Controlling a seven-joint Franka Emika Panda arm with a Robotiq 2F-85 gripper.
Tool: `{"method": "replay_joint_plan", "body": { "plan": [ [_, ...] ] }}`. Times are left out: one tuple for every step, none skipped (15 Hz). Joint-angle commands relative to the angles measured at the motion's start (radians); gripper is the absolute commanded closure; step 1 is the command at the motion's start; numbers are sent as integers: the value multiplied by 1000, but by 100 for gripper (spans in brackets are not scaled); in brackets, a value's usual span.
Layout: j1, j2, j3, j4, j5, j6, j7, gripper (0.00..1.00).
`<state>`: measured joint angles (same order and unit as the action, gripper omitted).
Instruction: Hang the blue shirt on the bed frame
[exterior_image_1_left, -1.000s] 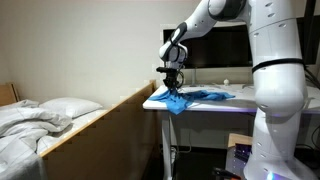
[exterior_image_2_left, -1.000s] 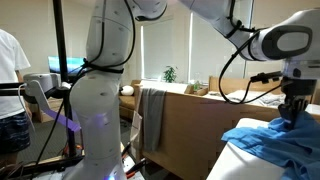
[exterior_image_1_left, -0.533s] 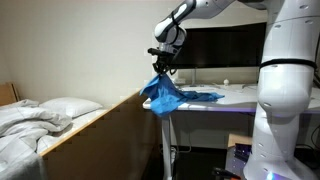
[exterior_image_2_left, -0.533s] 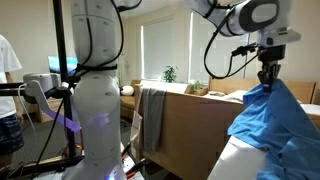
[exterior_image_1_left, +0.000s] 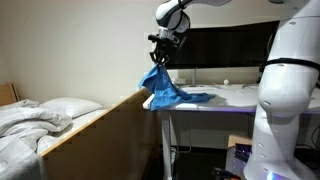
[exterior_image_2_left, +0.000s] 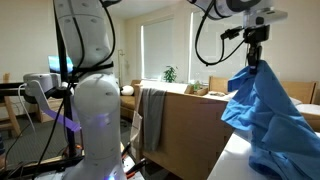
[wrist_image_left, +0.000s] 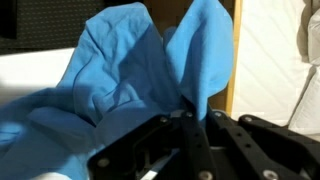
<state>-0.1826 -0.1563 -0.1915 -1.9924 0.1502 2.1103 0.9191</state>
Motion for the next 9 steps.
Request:
{"method": "replay_joint_plan", "body": {
  "plan": [
    [9, -65, 25, 4, -11, -94, -129, 98],
    [12, -72, 29, -1, 1, -110, -168, 98],
    [17, -76, 37, -4, 12, -134, -199, 98],
    [20, -82, 47, -6, 7, -149, -222, 98],
    [25, -80, 54, -3, 6, -165, -241, 98],
    [29, -74, 59, 1, 9, -178, -262, 98],
    [32, -64, 69, 15, 3, -199, -270, 98],
    [37, -59, 77, 22, -5, -209, -276, 98],
    [41, -45, 92, 45, -25, -219, -266, 98]
  ]
}}
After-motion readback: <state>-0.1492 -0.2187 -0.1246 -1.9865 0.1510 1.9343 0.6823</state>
